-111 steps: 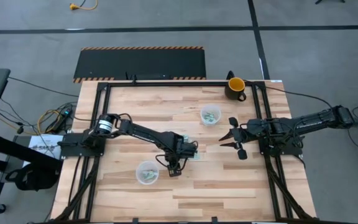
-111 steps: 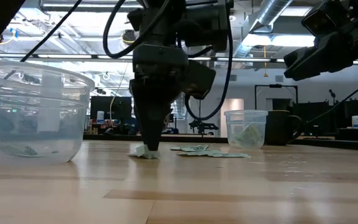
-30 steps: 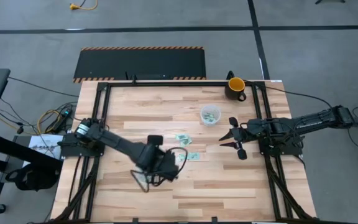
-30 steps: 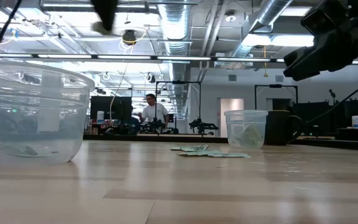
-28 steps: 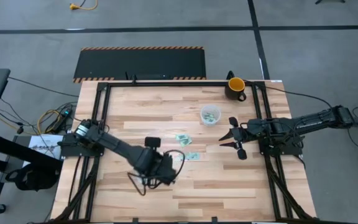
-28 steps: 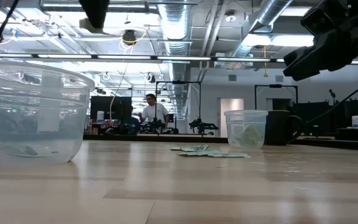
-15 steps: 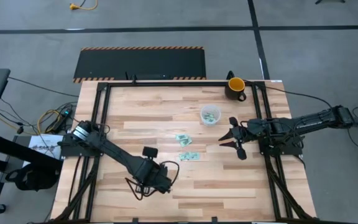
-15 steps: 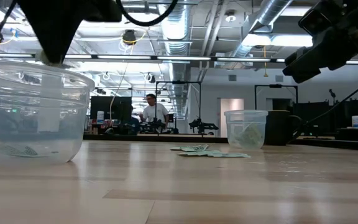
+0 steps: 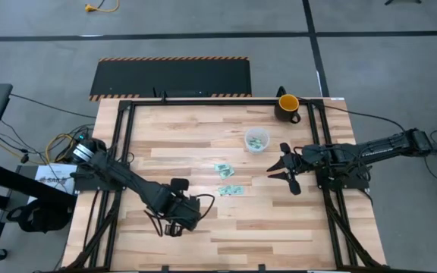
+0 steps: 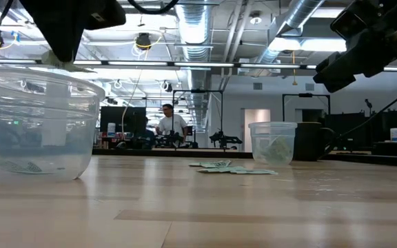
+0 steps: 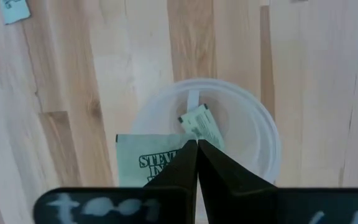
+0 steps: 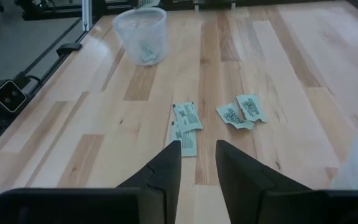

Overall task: Pick and place Stevia / Truvia into bins
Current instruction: Put the stevia packet into the bottom transparent container

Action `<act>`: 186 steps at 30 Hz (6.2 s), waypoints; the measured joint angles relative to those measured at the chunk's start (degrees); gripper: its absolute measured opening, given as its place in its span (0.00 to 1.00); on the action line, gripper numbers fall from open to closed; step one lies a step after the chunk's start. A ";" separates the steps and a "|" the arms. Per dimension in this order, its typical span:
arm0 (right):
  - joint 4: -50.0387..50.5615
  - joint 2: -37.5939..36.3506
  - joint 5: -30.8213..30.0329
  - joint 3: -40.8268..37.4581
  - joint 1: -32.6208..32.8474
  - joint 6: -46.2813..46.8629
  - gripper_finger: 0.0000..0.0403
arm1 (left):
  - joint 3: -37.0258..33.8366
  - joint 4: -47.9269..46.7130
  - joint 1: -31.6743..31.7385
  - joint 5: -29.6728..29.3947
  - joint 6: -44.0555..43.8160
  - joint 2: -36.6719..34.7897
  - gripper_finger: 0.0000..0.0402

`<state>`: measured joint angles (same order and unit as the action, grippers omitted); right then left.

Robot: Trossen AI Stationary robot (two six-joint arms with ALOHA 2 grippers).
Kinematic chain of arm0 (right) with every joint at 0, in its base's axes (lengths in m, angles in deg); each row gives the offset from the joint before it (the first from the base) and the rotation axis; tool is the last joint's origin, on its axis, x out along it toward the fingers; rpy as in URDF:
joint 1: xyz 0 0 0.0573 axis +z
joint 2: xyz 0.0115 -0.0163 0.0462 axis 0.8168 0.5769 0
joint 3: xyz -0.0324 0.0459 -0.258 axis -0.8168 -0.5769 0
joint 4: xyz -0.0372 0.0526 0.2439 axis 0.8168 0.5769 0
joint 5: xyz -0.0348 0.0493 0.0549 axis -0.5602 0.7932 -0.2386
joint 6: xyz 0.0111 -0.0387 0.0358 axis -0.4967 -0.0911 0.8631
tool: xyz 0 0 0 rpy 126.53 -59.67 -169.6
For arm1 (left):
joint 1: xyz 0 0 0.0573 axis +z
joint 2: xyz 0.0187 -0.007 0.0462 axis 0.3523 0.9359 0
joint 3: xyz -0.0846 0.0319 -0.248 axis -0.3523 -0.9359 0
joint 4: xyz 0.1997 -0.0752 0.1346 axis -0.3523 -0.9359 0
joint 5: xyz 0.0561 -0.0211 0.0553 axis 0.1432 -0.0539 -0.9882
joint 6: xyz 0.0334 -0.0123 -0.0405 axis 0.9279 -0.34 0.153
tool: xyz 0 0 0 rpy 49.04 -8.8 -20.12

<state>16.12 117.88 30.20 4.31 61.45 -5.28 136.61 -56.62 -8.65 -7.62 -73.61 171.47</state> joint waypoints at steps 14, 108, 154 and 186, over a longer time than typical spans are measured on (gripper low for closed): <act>0.00 0.00 0.00 0.00 0.00 0.02 0.23 | -0.11 -0.18 0.00 -0.35 -6.92 0.02 0.00; -0.56 0.02 -5.95 -0.02 -0.07 -9.03 0.23 | 0.70 27.43 36.04 13.34 28.13 17.11 0.36; -0.42 0.02 -5.97 -0.02 -0.07 -9.05 0.23 | 4.81 25.82 37.67 16.15 31.50 22.34 0.01; -2.65 0.02 -5.95 -0.02 -0.07 -9.07 0.23 | -21.14 19.29 16.97 0.31 11.66 -29.60 0.00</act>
<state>13.47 117.90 24.25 4.28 61.38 -14.35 115.47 -37.32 8.33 -7.30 -61.95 141.87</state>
